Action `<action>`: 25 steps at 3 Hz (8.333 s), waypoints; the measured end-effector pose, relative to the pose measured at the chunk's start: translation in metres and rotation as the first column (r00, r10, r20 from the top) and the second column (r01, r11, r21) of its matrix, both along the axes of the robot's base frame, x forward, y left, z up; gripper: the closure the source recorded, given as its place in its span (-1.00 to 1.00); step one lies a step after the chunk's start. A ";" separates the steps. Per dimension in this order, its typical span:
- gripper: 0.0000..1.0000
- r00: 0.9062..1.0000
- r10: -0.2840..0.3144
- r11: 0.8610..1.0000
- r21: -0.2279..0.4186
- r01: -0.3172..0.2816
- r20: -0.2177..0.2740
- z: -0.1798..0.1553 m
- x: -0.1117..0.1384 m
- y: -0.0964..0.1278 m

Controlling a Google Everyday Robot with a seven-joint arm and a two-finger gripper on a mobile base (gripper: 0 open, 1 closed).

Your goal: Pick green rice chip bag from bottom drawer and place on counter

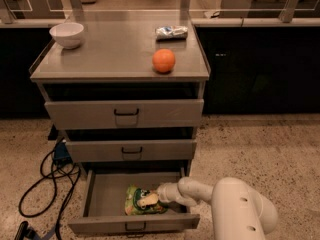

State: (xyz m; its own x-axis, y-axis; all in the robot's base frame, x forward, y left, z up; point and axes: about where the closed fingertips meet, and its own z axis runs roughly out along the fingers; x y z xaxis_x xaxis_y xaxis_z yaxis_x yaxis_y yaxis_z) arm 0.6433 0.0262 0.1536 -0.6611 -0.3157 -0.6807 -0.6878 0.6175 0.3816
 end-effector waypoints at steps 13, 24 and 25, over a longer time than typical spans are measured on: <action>1.00 0.931 0.040 0.989 -0.148 0.016 0.363 0.257 -0.009 0.046; 1.00 0.731 -0.018 0.968 -0.170 0.182 0.682 0.622 -0.085 -0.074; 1.00 0.629 -0.037 0.976 -0.106 0.189 0.776 0.730 -0.096 -0.069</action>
Offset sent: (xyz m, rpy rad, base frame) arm -0.0422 0.0485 -0.0531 -0.0740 -0.0493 -0.0763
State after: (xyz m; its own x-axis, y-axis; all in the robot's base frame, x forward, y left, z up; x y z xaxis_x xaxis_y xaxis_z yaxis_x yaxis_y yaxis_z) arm 0.5476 -0.0426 0.8835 0.0375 -0.4290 -0.9025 -0.6041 0.7097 -0.3624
